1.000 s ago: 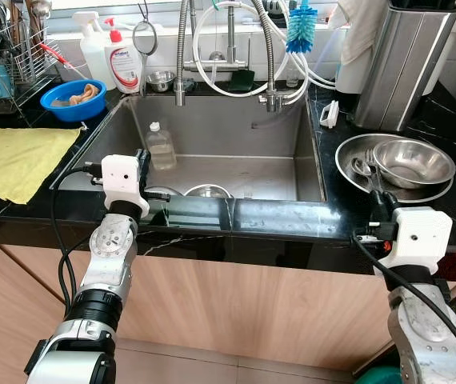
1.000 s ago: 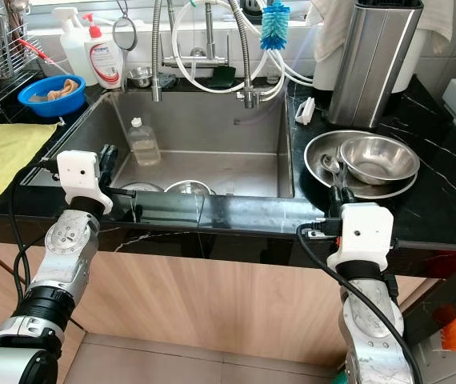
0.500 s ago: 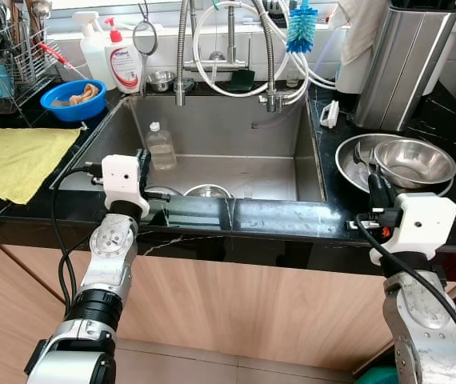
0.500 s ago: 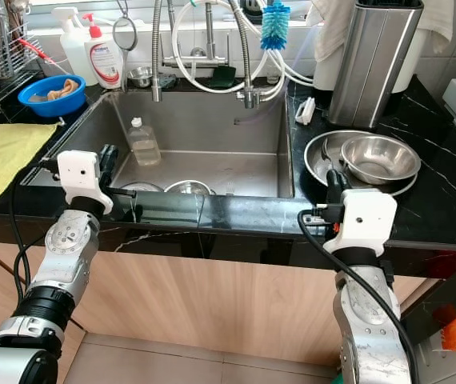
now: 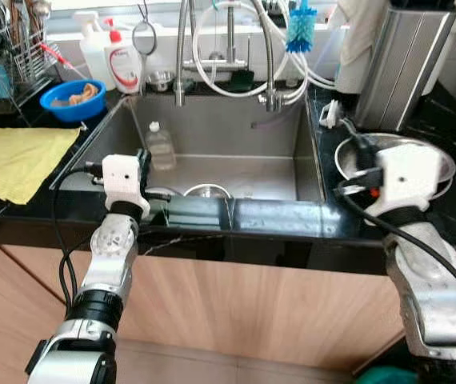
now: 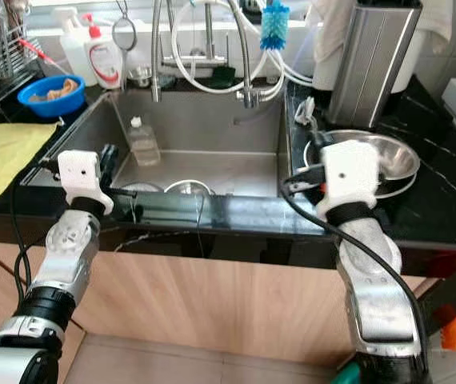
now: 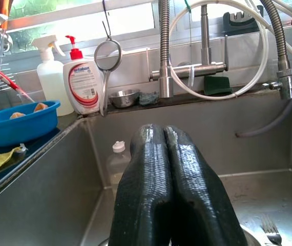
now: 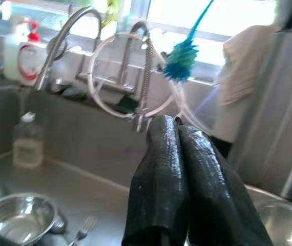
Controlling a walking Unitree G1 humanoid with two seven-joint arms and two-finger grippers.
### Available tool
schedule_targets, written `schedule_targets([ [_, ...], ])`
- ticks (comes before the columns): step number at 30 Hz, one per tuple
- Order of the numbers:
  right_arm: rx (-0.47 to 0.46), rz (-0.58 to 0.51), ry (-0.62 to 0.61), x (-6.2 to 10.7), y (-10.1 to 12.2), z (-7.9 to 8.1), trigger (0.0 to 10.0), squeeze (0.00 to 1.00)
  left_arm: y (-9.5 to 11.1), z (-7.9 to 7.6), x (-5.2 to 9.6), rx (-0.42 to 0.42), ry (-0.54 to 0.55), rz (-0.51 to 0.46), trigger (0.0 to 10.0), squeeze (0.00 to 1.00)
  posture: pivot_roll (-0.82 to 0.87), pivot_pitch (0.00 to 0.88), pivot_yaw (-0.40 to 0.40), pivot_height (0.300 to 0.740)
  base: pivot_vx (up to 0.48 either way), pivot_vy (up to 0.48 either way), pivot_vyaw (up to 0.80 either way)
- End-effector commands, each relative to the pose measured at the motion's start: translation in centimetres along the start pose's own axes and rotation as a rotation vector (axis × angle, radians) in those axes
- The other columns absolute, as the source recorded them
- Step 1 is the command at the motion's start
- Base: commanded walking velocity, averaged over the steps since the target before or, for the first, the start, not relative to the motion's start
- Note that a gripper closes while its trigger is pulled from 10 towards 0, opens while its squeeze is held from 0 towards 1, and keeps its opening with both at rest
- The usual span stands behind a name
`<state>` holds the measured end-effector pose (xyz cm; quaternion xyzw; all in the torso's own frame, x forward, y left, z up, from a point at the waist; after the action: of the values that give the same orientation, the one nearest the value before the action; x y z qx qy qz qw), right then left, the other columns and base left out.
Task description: Kitchen organization
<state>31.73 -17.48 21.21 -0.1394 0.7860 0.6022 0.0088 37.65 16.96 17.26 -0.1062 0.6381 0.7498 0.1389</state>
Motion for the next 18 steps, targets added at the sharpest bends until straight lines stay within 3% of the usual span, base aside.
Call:
schedule_targets([
  [1, 0.011, 0.044, 0.096, -0.9, -0.7, 0.9, 10.0, 0.00, 0.0, 0.1, 0.1, -0.015, 0.005, -0.008, 10.0, 0.00, -0.05, 0.000, 0.060, 0.740, 0.000, 0.000, 0.00],
  [6, -0.005, 0.131, 0.231, -2.5, -2.1, 2.2, 10.0, 0.00, 0.0, 0.3, 0.1, -0.018, 0.010, -0.009, 10.0, 0.00, -0.04, 0.000, 0.058, 0.740, 0.000, 0.000, 0.00],
  [11, -0.061, 0.198, 0.273, -3.9, -3.7, 3.2, 10.0, 0.00, 0.1, 0.3, 0.1, -0.020, 0.010, -0.008, 10.0, 0.00, -0.04, 0.000, 0.058, 0.740, 0.000, 0.000, 0.00],
  [18, -0.116, 0.265, 0.238, -5.0, -5.1, 2.9, 10.0, 0.00, 0.1, 0.6, 0.1, -0.025, 0.015, -0.008, 10.0, 0.00, -0.02, 0.000, 0.054, 0.740, 0.000, 0.000, 0.00],
])
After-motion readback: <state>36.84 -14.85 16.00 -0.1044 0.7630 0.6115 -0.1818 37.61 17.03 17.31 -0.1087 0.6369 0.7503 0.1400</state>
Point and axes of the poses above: a point about 5 cm out from each wrist's last joint towards the gripper, its own x axis pointing back from the gripper into the wrist, its own y axis along the axis of the wrist's last joint, z = x × y, the point moved 2 cm from there along -x, pointing out of the wrist towards the gripper, and after that the axes turned 4 degrees about -x, right-handed, at the moved point
